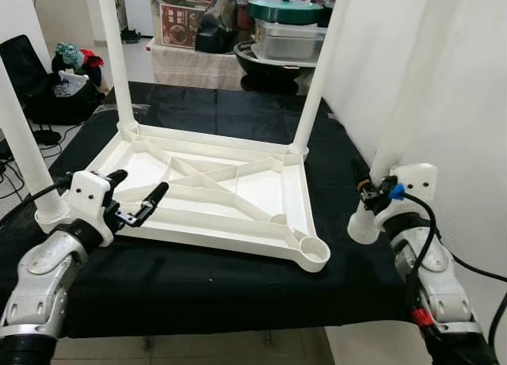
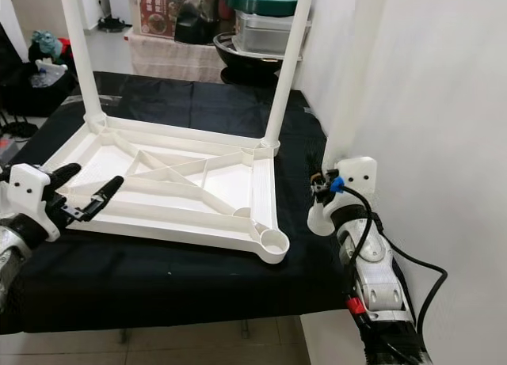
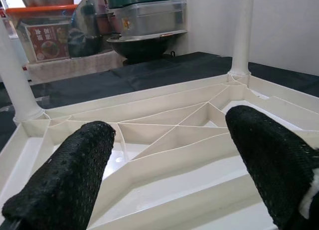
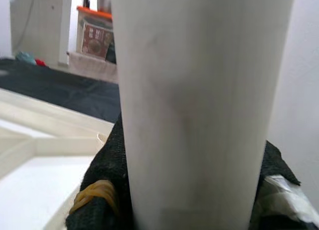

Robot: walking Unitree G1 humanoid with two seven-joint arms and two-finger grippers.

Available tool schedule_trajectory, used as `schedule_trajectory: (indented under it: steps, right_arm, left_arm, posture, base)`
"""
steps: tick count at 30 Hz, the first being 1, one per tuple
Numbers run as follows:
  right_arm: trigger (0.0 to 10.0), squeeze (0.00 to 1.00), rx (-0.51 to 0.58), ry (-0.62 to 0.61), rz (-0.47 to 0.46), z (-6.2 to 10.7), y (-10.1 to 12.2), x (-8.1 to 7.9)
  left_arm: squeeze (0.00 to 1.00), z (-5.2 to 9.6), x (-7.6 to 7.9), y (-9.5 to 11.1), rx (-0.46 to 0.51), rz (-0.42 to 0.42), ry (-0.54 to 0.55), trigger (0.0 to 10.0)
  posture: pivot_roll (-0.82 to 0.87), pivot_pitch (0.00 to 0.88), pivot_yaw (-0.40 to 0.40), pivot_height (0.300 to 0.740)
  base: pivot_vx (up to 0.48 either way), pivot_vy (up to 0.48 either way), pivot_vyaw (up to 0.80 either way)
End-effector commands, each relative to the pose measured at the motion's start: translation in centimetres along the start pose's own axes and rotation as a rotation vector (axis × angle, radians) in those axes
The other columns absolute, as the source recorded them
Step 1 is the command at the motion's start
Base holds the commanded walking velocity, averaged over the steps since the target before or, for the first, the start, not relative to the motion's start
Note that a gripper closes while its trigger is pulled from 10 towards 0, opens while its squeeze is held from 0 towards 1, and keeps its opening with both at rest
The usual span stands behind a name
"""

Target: Building children table

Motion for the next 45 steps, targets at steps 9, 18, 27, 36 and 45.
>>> schedule_trajectory:
  steps: [9,18,27,36,45]
  right_arm:
    - [0.0,0.00,0.020,0.053,-0.063,-0.1,-0.8,-3.2]
    - [0.0,0.00,0.013,0.169,-0.142,0.2,-1.5,-7.8]
    - [0.0,0.00,-0.005,0.190,-0.278,0.4,-1.4,-9.7]
    - [0.0,0.00,-0.036,0.177,-0.462,0.3,-1.0,-9.6]
    - [0.0,0.00,-0.006,0.137,-0.440,-0.2,-0.4,-8.3]
  left_arm:
    - [0.85,-0.6,0.2,0.9,0.027,0.010,0.035,10.0]
    - [0.85,-1.0,1.1,1.0,0.042,0.031,0.037,10.0]
    - [0.85,-1.4,1.3,1.1,0.041,0.039,0.039,10.0]
    - [0.85,-1.5,1.4,0.7,0.032,0.045,0.049,10.0]
    - [0.84,-1.7,1.5,0.6,0.028,0.049,0.055,10.0]
  posture:
    - [0.12,0.000,-0.109,0.740]
    - [0.13,0.000,-0.113,0.740]
    - [0.13,0.000,-0.110,0.740]
    - [0.12,0.000,-0.109,0.740]
    - [0.11,0.000,-0.105,0.740]
  base:
    - [0.000,0.000,0.00]
    - [0.000,0.000,0.00]
    - [0.000,0.000,0.00]
    - [0.000,0.000,0.00]
    - [0.000,0.000,0.00]
Point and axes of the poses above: a point about 5 cm out from each wrist's last joint towards the gripper, its own z axis pointing back from the gripper into the wrist, its own y axis along the axis of the wrist's last joint, x = y × z, the point moved 3 cm from there along -z, pointing out of the wrist towards the gripper, and after that the axes turned 2 degrees about z, right-handed, at the moved point
